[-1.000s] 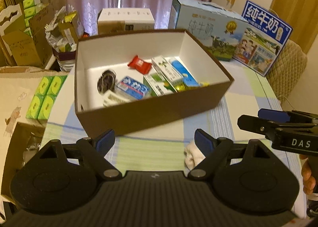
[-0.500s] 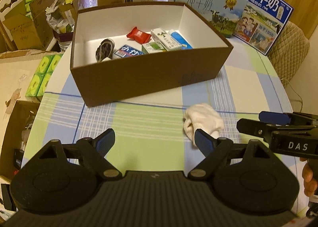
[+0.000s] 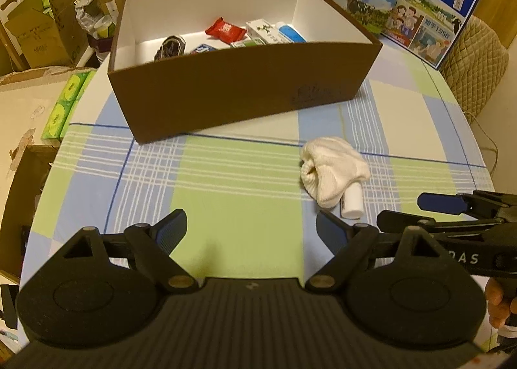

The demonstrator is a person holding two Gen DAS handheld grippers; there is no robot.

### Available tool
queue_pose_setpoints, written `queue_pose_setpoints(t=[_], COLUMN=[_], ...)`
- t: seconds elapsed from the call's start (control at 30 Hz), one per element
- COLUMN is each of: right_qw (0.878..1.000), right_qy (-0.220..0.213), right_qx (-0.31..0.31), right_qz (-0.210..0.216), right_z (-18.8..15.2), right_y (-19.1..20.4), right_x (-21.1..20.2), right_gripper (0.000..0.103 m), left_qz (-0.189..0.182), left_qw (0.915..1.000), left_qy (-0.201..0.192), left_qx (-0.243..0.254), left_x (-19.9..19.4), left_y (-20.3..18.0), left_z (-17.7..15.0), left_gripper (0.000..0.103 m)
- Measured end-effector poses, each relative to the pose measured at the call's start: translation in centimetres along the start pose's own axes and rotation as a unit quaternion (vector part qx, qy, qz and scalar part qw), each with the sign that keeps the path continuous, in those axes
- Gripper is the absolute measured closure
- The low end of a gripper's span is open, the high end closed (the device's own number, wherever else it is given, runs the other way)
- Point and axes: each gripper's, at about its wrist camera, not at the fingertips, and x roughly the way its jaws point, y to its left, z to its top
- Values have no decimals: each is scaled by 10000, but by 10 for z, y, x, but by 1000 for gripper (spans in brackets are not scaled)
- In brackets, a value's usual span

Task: Organize objects
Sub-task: 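Move both tools toward the white cloth and white pill bottle, then grasp the white pill bottle with the right tool while the left tool grasps the white cloth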

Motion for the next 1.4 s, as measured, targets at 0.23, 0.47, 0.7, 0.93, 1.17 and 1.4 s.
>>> queue_pose_setpoints(t=[0.23, 0.47, 0.7, 0.93, 1.17, 1.4], right_qw=[9999, 9999, 9998, 9996, 9994, 9992], right_qy=[25, 46, 90, 144, 203, 243], right_qx=[60, 71, 141, 214, 262, 311], right_qz=[-85, -116, -135, -118, -48, -50], right_z=[-5, -6, -5, -2, 0, 2], right_y=[-5, -7, -9, -11, -8, -8], right_x=[6, 17, 29, 39, 50, 59], right_gripper=[36, 47, 55, 60, 61, 63], left_qz=[-9, -21, -34, -46, -21, 31], left_qw=[9999, 9998, 9994, 9989, 9986, 9986], left_qy=[96, 201, 335, 459, 517, 519], left_qx=[38, 73, 89, 129, 148, 124], left_x=[9, 21, 38, 54, 65, 69], left_y=[-4, -6, -4, -4, -2, 2], left_z=[0, 2, 3, 6, 9, 10], left_gripper=[18, 18, 18, 19, 19, 19])
